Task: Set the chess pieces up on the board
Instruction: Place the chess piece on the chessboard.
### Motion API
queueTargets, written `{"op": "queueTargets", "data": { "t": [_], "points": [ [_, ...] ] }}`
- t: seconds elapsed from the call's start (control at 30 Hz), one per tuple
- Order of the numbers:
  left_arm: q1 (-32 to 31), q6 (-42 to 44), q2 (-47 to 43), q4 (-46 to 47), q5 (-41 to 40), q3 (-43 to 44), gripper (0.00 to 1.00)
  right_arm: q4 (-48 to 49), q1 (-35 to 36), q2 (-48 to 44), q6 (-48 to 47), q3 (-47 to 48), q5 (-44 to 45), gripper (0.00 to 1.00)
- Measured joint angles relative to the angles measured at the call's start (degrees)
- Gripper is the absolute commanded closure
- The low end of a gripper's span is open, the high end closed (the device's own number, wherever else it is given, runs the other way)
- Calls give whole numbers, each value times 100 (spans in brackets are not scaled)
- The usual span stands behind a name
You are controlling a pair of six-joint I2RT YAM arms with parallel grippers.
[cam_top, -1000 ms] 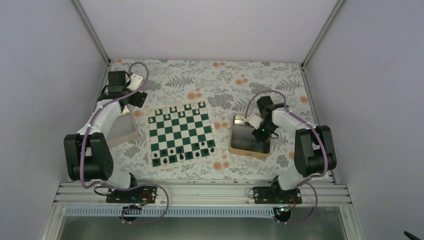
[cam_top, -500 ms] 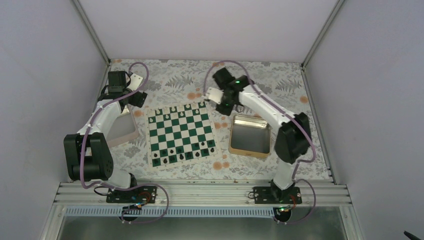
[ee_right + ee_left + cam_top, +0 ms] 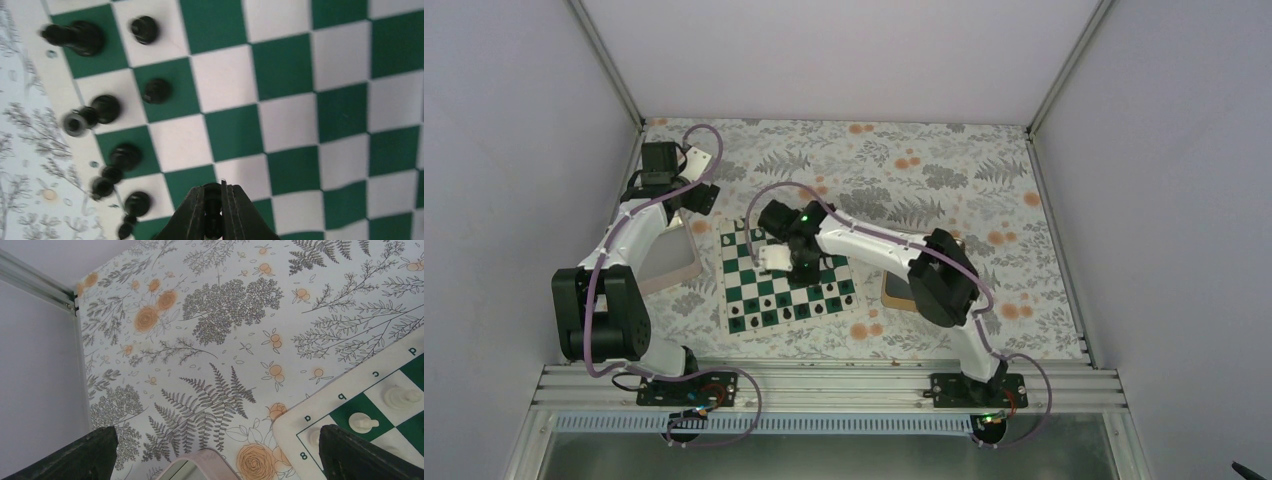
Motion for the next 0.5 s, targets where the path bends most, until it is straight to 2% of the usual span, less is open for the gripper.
{"op": "queueTargets", "data": {
  "t": [0.17, 0.5],
  "points": [
    [0, 0, 0, 0, -2, 0, 0, 98, 258, 90, 9, -35, -170, 91],
    [0, 0, 0, 0, 0, 0, 0, 361, 258, 177, 26, -278, -227, 91]
  ]
}}
